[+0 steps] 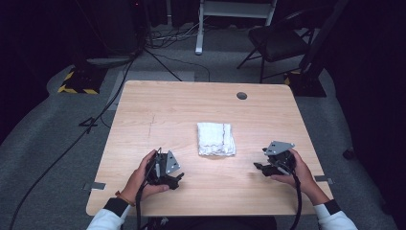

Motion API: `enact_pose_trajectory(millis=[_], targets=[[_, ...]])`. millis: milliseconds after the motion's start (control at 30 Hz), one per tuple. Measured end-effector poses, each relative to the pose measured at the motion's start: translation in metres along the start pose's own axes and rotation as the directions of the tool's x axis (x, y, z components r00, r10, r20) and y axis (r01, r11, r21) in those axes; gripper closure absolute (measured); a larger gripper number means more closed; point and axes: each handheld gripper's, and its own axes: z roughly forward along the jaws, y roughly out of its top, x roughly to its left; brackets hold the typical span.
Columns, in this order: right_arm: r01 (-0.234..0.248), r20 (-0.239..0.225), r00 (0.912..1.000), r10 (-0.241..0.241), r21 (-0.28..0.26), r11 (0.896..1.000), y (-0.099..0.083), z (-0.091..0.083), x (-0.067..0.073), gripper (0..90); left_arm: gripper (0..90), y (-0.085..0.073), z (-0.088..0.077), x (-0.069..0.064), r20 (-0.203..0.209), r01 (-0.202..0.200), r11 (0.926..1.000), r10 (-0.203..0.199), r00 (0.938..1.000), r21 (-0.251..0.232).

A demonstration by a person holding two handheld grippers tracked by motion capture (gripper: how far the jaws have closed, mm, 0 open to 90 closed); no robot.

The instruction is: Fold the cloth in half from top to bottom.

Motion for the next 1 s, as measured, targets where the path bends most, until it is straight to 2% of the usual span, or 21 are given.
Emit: enact_pose_trajectory(millis=[33,167,200,333,467,667,733,867,933,1000], targets=[[-0.004,-0.002,1.0000,0.004,0.001,1.000,-0.003,-0.002,-0.001,32.8,17.2,-0.003,-0.001,0.002,-0.001,-0.003,1.0000,0.003,1.0000,0.006],[-0.030,0.002,0.9995,0.030,0.002,1.000,-0.014,-0.007,-0.004,32.7,17.2,-0.020,-0.010,0.010,0.000,0.044,0.9990,-0.044,0.9990,0.008],[-0.037,0.005,0.9993,0.037,0.006,0.999,-0.017,-0.009,-0.005,33.1,17.2,-0.024,-0.012,0.012,0.004,0.070,0.9975,-0.070,0.9975,0.007],[-0.056,0.007,0.9984,0.056,0.008,0.998,-0.031,-0.017,-0.007,32.9,17.1,-0.035,-0.021,0.018,0.003,0.115,0.9934,-0.115,0.9934,-0.002],[-0.083,0.020,0.9963,0.083,0.012,0.996,-0.046,-0.022,-0.011,31.8,17.1,-0.048,-0.026,0.025,0.010,0.151,0.9886,-0.151,0.9885,0.002],[-0.132,0.036,0.9907,0.132,0.008,0.991,-0.069,-0.029,-0.017,31.5,17.3,-0.063,-0.029,0.032,-0.002,0.182,0.9831,-0.182,0.9833,0.022],[-0.166,0.020,0.9860,0.166,0.002,0.986,-0.078,-0.032,-0.021,31.6,17.2,-0.068,-0.030,0.035,0.000,0.196,0.9805,-0.196,0.9807,0.021],[-0.242,0.010,0.9701,0.243,-0.020,0.970,-0.097,-0.037,-0.028,30.5,17.4,-0.080,-0.031,0.041,-0.007,0.228,0.9732,-0.228,0.9736,0.028],[-0.284,0.006,0.9588,0.284,-0.036,0.958,-0.107,-0.037,-0.031,28.4,17.4,-0.086,-0.030,0.044,-0.013,0.239,0.9701,-0.239,0.9710,0.041],[-0.326,-0.009,0.9452,0.326,-0.072,0.943,-0.117,-0.038,-0.033,28.3,17.2,-0.091,-0.031,0.046,-0.006,0.256,0.9663,-0.256,0.9666,0.025]])
